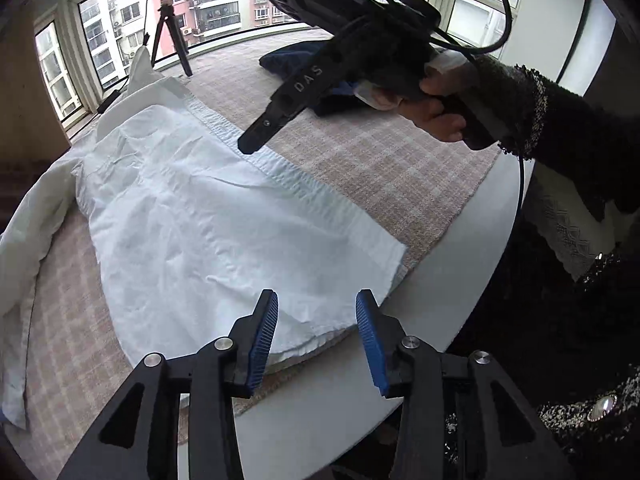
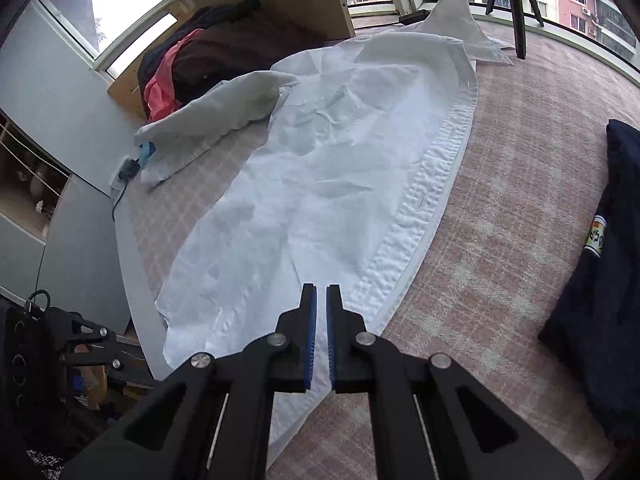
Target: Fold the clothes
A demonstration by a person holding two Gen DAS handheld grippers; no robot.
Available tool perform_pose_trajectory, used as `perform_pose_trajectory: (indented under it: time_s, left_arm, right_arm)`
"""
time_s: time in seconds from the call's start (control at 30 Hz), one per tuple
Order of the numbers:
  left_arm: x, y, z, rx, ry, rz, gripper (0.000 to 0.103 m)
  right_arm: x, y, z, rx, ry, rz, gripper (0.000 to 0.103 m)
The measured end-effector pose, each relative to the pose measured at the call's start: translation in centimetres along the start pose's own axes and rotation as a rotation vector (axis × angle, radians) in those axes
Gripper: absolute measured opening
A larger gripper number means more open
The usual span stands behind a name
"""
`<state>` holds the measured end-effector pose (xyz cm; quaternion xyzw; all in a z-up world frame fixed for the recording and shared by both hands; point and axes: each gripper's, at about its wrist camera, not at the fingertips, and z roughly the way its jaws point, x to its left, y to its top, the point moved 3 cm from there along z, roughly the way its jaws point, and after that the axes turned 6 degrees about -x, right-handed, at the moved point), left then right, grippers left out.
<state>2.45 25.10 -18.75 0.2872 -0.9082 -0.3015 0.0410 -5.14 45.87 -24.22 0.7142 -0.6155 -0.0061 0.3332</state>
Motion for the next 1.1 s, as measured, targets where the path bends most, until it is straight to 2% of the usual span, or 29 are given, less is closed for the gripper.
perform_pose_trajectory:
  time_s: [0.07, 0.13, 0.2, 0.27, 0.37, 0.43, 0.5, 0.57, 0.7, 0.83, 0.9, 0.93, 0.97, 1.03, 1.1]
  left_arm:
    - [4.8, -1.6, -0.9, 0.025, 0.059, -0.191, 0.038]
    - [8.4, -3.3, -1.3, 0.040, 0.090, -0.353, 0.037]
    - [10.1, -4.2, -1.1, 0.053, 0.069, -0.430, 0.037]
    - [10.4, -4.3, -0.7, 0.040, 0.007, -0.476, 0.037]
    - [9.9, -3.7, 0.3, 0.035, -0.055, -0.487, 0.037]
    - [9.6, -3.3, 1.4, 0.072, -0.009, -0.455, 0.036]
    - [9.8, -3.3, 2.2, 0.100, 0.005, -0.458, 0.035]
    - [10.2, -3.6, 2.8, 0.113, 0.013, -0.476, 0.005]
    - [10.7, -4.4, 2.5, 0.135, 0.033, -0.468, 0.005]
    - [11.2, -5.2, 2.2, 0.156, 0.054, -0.459, 0.003]
    - [11.1, -4.9, 2.5, 0.158, 0.067, -0.447, 0.003]
    - [11.0, -4.6, 2.5, 0.153, 0.079, -0.439, 0.003]
    - [11.0, -4.4, 2.5, 0.168, 0.104, -0.427, 0.010]
    - [11.4, -4.1, 1.9, 0.183, 0.153, -0.407, 0.013]
    - [11.9, -3.4, 0.8, 0.157, 0.189, -0.396, 0.014]
  right_arm:
    - [0.9, -0.6, 1.4, 0.055, -0.032, -0.049, 0.005]
    - [1.7, -1.2, 1.4, 0.073, -0.010, -0.073, 0.005]
    - [2.2, -1.6, 1.0, 0.075, 0.009, -0.070, 0.005]
    - [2.6, -2.0, 0.8, 0.079, 0.015, -0.067, 0.006]
    - [3.0, -2.6, 1.3, 0.100, 0.008, -0.072, 0.006]
    - [3.3, -3.2, 1.7, 0.118, 0.000, -0.080, 0.007]
    - [3.6, -3.6, 2.0, 0.131, 0.001, -0.083, 0.007]
    - [4.0, -4.1, 2.2, 0.145, 0.003, -0.091, 0.007]
    - [4.3, -5.1, 3.0, 0.188, -0.038, -0.125, 0.007]
    - [3.7, -5.4, 2.8, 0.208, -0.018, -0.094, 0.007]
    - [3.7, -5.4, 2.7, 0.251, -0.023, -0.097, 0.007]
    - [3.8, -5.3, 2.6, 0.267, -0.030, -0.110, 0.007]
    - [4.0, -4.9, 2.2, 0.270, -0.041, -0.134, 0.007]
    - [4.3, -3.7, 1.2, 0.232, -0.047, -0.163, 0.007]
    - [4.0, -1.8, 0.6, 0.170, -0.029, -0.143, 0.008]
